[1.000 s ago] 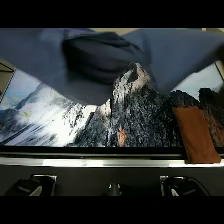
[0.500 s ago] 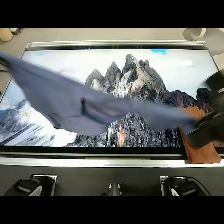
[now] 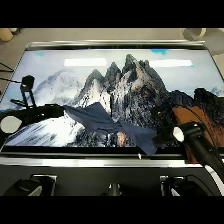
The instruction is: Fold the shirts.
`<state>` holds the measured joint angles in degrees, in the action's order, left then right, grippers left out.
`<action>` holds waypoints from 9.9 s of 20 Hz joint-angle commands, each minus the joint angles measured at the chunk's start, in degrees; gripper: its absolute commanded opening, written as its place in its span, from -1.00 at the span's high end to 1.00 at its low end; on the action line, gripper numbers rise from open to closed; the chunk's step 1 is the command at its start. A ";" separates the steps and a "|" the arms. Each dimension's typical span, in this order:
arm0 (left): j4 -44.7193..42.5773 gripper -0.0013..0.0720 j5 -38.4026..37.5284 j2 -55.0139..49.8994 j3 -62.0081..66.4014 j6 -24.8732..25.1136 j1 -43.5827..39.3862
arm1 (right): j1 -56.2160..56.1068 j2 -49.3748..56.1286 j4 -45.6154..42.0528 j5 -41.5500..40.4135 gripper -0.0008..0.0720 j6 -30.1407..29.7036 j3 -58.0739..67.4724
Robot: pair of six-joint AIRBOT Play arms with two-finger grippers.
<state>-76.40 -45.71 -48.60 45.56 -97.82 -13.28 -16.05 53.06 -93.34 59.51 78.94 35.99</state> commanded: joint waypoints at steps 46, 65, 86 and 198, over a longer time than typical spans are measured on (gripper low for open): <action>-20.11 0.89 -17.46 7.37 56.43 -1.22 0.00 | 15.89 -15.06 1.16 36.30 0.91 -6.32 51.80; -10.64 0.49 -1.81 -30.32 29.33 -5.77 0.04 | 15.89 24.26 31.76 -8.55 0.33 -9.57 17.29; 12.66 -0.56 -16.06 -17.62 -9.64 7.82 10.36 | 25.38 23.15 29.33 17.05 -0.96 -25.40 15.65; -23.02 0.89 -25.22 -40.00 48.96 -0.59 4.74 | 14.47 42.36 20.02 8.11 0.91 -11.17 65.13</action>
<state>-99.22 -71.05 -78.28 96.53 -94.13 -8.54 -1.56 85.58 -81.47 73.78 64.20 101.75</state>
